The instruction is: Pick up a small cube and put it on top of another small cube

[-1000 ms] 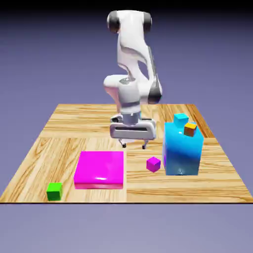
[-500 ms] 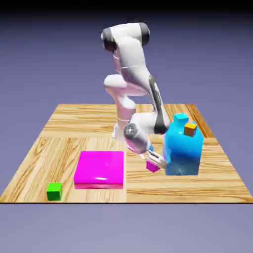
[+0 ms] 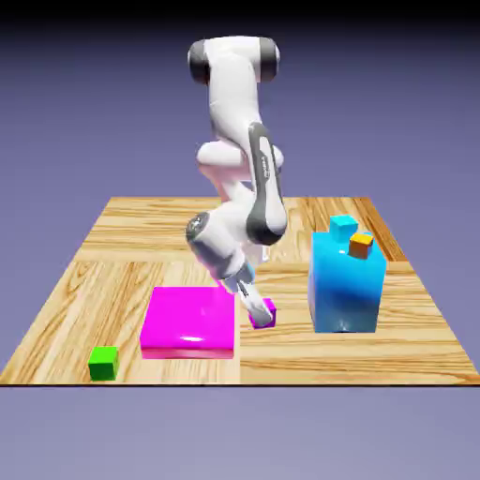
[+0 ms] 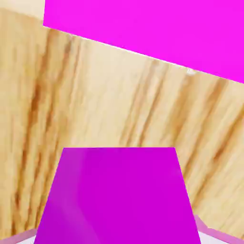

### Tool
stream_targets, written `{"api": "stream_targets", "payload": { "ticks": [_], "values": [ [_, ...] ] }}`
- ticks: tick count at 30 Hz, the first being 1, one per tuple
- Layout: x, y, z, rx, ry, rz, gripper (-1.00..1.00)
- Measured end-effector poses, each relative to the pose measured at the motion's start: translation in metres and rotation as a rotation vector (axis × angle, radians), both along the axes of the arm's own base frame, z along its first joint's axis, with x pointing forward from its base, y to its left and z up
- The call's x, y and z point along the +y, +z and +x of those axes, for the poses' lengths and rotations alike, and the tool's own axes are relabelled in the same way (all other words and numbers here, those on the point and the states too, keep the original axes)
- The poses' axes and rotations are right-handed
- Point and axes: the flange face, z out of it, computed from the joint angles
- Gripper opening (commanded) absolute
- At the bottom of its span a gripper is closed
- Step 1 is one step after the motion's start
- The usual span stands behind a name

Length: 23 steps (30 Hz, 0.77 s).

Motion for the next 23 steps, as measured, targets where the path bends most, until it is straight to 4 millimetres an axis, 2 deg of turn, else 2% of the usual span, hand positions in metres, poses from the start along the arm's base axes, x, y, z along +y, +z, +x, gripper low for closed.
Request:
{"api": "stream_targets", "payload": {
  "ticks": [3, 6, 9, 12, 13, 15, 20, 21, 23],
  "values": [
    [-0.062, 0.008, 0.013, -0.003, -0.338, 0.001, -1.00],
    [-0.126, 0.017, 0.015, -0.009, -0.674, 0.011, -1.00],
    [-0.191, 0.028, 0.008, -0.024, -1.007, 0.031, -1.00],
    [-0.252, 0.040, -0.010, -0.042, -1.335, 0.065, -1.00],
    [-0.263, 0.039, -0.017, -0.030, -1.417, 0.078, -1.00],
    [-0.261, 0.032, -0.021, -0.001, -1.443, 0.086, -1.00],
    [-0.260, -0.024, 0.005, -0.001, -1.442, 0.085, -1.00],
    [-0.259, -0.029, 0.007, -0.001, -1.442, 0.086, 1.00],
    [-0.259, -0.029, 0.007, -0.001, -1.442, 0.087, 1.00]
  ]
}}
